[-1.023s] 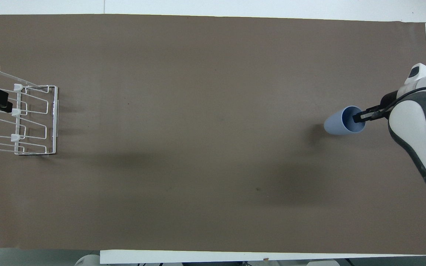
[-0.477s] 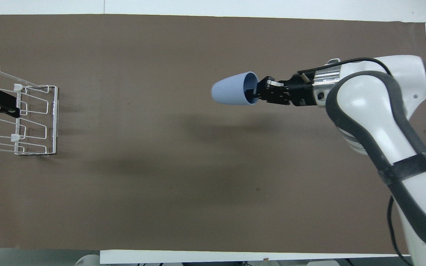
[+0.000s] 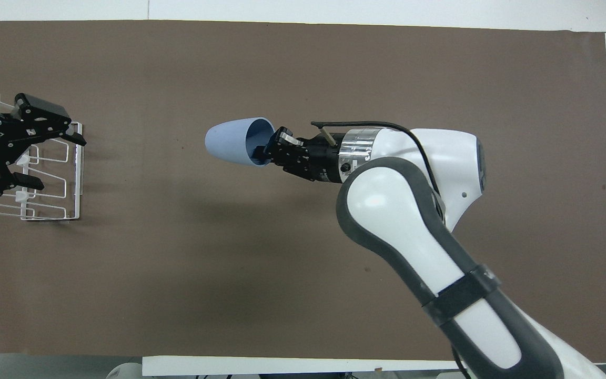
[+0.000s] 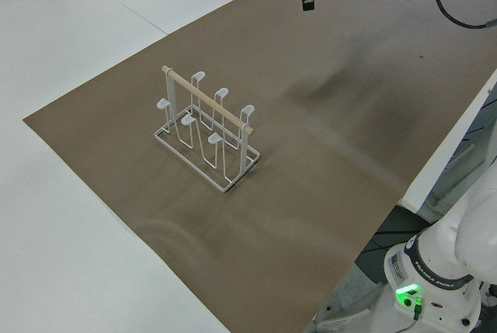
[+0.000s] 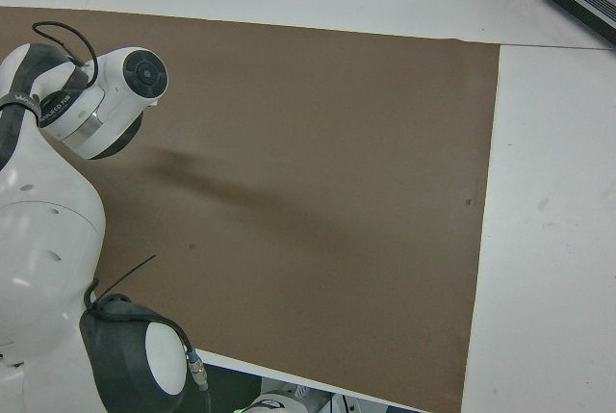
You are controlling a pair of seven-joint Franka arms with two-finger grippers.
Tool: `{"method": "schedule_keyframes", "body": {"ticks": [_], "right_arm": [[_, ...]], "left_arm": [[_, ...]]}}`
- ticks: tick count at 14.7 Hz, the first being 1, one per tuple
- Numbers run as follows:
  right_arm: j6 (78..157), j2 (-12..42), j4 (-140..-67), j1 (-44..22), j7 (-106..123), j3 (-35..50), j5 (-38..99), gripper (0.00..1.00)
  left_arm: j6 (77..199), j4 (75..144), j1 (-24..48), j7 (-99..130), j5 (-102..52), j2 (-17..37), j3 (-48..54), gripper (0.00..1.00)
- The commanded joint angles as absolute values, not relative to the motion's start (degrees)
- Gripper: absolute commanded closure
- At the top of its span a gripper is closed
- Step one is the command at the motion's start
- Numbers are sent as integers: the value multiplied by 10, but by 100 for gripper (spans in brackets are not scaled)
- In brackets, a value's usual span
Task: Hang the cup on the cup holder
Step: 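Carry the blue cup toward the rack while the left gripper approaches, then close the left gripper on the cup rim beside the right gripper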
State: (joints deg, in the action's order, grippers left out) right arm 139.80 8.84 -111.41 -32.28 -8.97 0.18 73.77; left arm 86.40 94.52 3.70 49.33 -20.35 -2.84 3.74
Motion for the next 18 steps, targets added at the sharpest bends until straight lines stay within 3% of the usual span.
{"method": "schedule_keyframes", "body": {"ticks": [1, 5, 16, 17, 18], "right_arm": [[1402, 88, -1114, -343, -119, -1, 751, 100], [1406, 89, -1108, -367, -154, 3, 754, 100], [1407, 90, -1108, -388, -185, 8, 754, 100], [1407, 90, -1110, -388, -185, 7, 754, 100], [1407, 90, -1110, -388, -185, 7, 754, 100]], "left_arm": [[869, 940, 60, 650, -248, -28, 34, 0], [1005, 1044, 91, 802, -300, -58, 36, 0], [1093, 1155, 145, 827, -356, -37, 37, 1], [1095, 1154, 148, 832, -356, -35, 37, 25], [1086, 1153, 149, 827, -350, -35, 36, 99]]}}
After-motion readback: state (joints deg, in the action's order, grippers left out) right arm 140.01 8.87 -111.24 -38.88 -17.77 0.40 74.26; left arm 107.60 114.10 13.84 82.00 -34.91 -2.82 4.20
